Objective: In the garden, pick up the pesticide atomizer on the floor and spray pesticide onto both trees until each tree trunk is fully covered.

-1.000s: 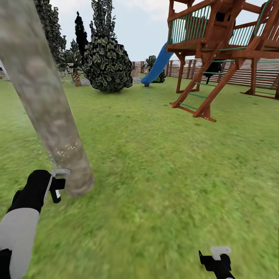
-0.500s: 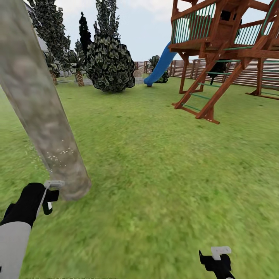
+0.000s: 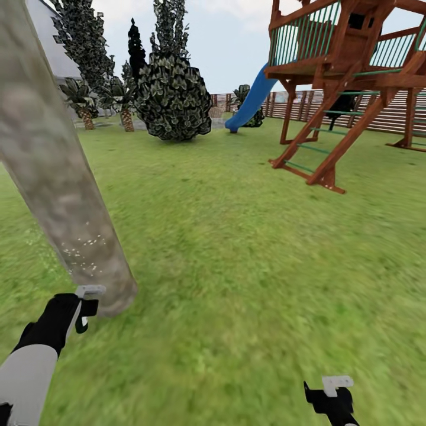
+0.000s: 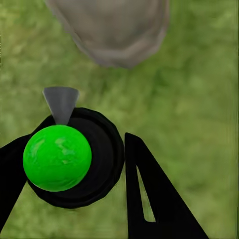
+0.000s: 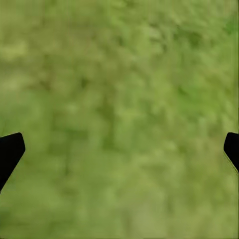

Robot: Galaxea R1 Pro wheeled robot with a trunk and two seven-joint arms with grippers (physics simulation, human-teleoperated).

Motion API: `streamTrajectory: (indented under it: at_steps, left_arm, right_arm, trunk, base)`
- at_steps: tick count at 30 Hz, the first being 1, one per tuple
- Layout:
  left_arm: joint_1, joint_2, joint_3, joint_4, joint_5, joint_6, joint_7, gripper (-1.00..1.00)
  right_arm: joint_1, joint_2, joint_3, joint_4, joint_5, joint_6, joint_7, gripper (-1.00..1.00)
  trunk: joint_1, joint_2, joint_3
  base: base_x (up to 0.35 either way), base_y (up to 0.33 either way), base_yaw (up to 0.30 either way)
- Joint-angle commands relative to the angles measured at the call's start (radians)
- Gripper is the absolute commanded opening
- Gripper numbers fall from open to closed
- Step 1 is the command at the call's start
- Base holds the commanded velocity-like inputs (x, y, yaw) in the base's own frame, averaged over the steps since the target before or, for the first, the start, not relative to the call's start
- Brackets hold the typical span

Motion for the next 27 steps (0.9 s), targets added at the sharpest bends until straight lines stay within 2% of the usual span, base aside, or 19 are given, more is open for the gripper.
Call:
streamTrajectory:
  at_steps: [1, 2, 4, 6, 10, 27]
  left_arm:
    - [0.001, 0.001, 0.021, 0.0, 0.001, -0.002, 0.001, -1.0]
    - [0.002, 0.007, 0.037, 0.0, 0.0, -0.002, 0.002, -1.0]
    - [0.003, 0.014, 0.043, 0.0, 0.0, -0.003, 0.017, -1.0]
    - [0.003, 0.008, 0.044, 0.0, 0.003, -0.003, 0.036, -1.0]
    - [0.003, -0.002, 0.045, -0.001, 0.009, 0.001, 0.026, -1.0]
    - [0.003, -0.005, 0.045, -0.001, 0.008, 0.002, 0.026, -1.0]
  right_arm:
    - [0.0, 0.0, 0.0, 0.0, 0.0, 0.0, 0.0, 1.0]
    - [0.0, 0.0, 0.0, 0.0, 0.0, 0.0, 0.0, 1.0]
    - [0.0, 0.0, 0.0, 0.0, 0.0, 0.0, 0.0, 1.0]
    - [0.0, 0.0, 0.0, 0.0, 0.0, 0.0, 0.0, 1.0]
    - [0.0, 0.0, 0.0, 0.0, 0.0, 0.0, 0.0, 1.0]
    - [0.0, -0.001, 0.0, 0.0, 0.0, 0.0, 0.0, 1.0]
  trunk:
    - [0.0, 0.0, 0.0]
    - [0.0, 0.0, 0.0]
    - [0.0, 0.0, 0.0]
    - [0.0, 0.0, 0.0]
    - [0.0, 0.0, 0.0]
    - [0.0, 0.0, 0.0]
  base:
    - [0.309, -0.079, 0.12]
    - [0.309, -0.086, 0.225]
    - [0.307, -0.109, 0.263]
    - [0.291, -0.137, 0.274]
    - [0.224, -0.195, 0.234]
    - [0.17, -0.234, 0.007]
